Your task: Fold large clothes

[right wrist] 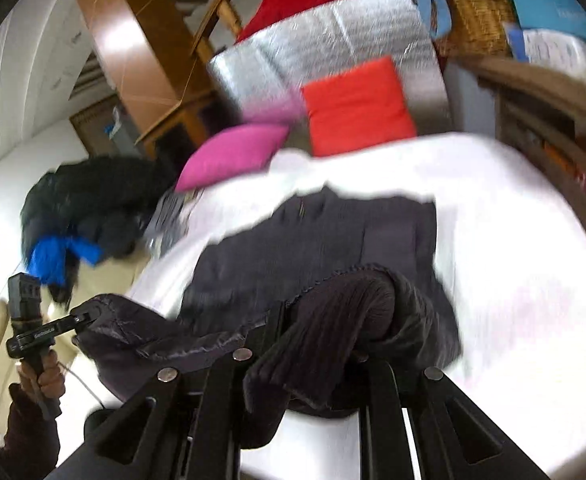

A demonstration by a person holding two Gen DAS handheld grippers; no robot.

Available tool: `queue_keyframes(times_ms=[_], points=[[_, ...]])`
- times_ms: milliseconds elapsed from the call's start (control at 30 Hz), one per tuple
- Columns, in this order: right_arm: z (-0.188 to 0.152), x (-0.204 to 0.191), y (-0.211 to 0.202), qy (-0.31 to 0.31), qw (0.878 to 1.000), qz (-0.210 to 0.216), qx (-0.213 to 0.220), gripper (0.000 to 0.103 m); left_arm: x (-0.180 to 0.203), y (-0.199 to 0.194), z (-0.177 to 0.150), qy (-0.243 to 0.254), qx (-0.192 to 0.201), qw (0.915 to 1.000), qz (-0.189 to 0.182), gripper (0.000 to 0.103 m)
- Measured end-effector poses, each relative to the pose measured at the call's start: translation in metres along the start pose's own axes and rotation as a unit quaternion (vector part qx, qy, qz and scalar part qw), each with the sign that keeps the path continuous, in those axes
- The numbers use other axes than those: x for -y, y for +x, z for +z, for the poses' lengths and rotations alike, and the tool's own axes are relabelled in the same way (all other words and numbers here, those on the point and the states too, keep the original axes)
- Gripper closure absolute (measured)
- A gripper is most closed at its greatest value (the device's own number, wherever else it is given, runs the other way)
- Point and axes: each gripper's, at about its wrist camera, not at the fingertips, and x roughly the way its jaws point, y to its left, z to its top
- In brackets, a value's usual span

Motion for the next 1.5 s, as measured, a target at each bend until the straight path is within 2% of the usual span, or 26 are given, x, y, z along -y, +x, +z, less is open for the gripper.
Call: queue_keyframes(times_ms=[67, 133, 233, 400, 500, 600, 667, 800, 833, 867, 933, 967, 1000, 1033, 1067, 1100, 1167, 1233, 1367, 1467, 1500], points=[[0.033, 0.004, 0.013, 0.006, 1.000, -0.010, 0.016, 0.087, -0.006, 0.024, 0.042, -0.001, 0.009, 0.9998, 0.015, 0.095], [0.066, 0.009, 0.042, 0.018, 0.999, -0.018, 0.032, 0.087, -0.013, 0.046, 0.073, -0.009, 0.012, 0.9997, 0.021, 0.095], [0.111, 0.022, 0.087, 0.035, 0.998, -0.030, 0.047, 0.087, -0.027, 0.099, 0.130, -0.014, 0.018, 0.9991, 0.037, 0.095], [0.164, 0.053, 0.185, 0.059, 0.996, -0.061, 0.041, 0.087, -0.055, 0.190, 0.179, -0.024, 0.001, 0.9972, 0.071, 0.095], [0.178, 0.085, 0.245, 0.089, 0.992, -0.086, 0.026, 0.087, -0.076, 0.244, 0.185, -0.032, -0.027, 0.9949, 0.092, 0.095], [0.177, 0.119, 0.290, 0.119, 0.986, -0.113, 0.016, 0.087, -0.097, 0.296, 0.176, -0.039, -0.057, 0.9915, 0.110, 0.095], [0.168, 0.145, 0.312, 0.150, 0.983, -0.106, 0.002, 0.087, -0.110, 0.319, 0.169, -0.053, -0.066, 0.9904, 0.109, 0.094], [0.157, 0.163, 0.324, 0.168, 0.983, -0.074, -0.010, 0.086, -0.118, 0.347, 0.157, -0.047, -0.086, 0.9874, 0.125, 0.091], [0.155, 0.169, 0.322, 0.183, 0.982, -0.053, -0.011, 0.085, -0.119, 0.348, 0.157, -0.050, -0.088, 0.9872, 0.123, 0.091], [0.153, 0.173, 0.318, 0.197, 0.980, -0.036, -0.012, 0.080, -0.120, 0.346, 0.157, -0.056, -0.089, 0.9875, 0.118, 0.091], [0.152, 0.178, 0.308, 0.214, 0.977, -0.021, -0.006, 0.046, -0.122, 0.335, 0.157, -0.081, -0.088, 0.9883, 0.095, 0.086], [0.151, 0.178, 0.298, 0.219, 0.976, -0.018, 0.004, 0.012, -0.123, 0.326, 0.157, -0.097, -0.084, 0.9884, 0.081, 0.075], [0.149, 0.177, 0.286, 0.222, 0.975, -0.018, 0.022, 0.006, -0.124, 0.317, 0.157, -0.108, -0.079, 0.9883, 0.074, 0.052], [0.147, 0.174, 0.272, 0.218, 0.974, -0.025, 0.045, 0.006, -0.123, 0.297, 0.154, -0.122, -0.052, 0.9882, 0.076, 0.039], [0.145, 0.171, 0.263, 0.209, 0.976, -0.029, 0.051, 0.006, -0.120, 0.282, 0.152, -0.128, -0.028, 0.9877, 0.085, 0.022], [0.143, 0.167, 0.255, 0.202, 0.978, -0.033, 0.042, 0.006, -0.114, 0.262, 0.148, -0.131, 0.002, 0.9865, 0.098, 0.017], [0.136, 0.161, 0.239, 0.192, 0.980, -0.034, 0.026, 0.006, -0.103, 0.228, 0.137, -0.124, 0.038, 0.9855, 0.109, 0.017], [0.125, 0.154, 0.221, 0.180, 0.982, -0.053, 0.021, 0.006, -0.093, 0.207, 0.124, -0.115, 0.036, 0.9844, 0.128, 0.017], [0.099, 0.144, 0.190, 0.177, 0.982, -0.063, 0.019, 0.006, -0.084, 0.166, 0.079, -0.148, 0.054, 0.9720, 0.174, 0.017], [0.080, 0.134, 0.178, 0.167, 0.982, -0.089, 0.006, 0.006, -0.091, 0.158, 0.045, -0.196, 0.049, 0.9580, 0.204, 0.017], [0.073, 0.131, 0.176, 0.163, 0.982, -0.092, 0.002, 0.007, -0.094, 0.160, 0.036, -0.201, 0.041, 0.9565, 0.208, 0.017]])
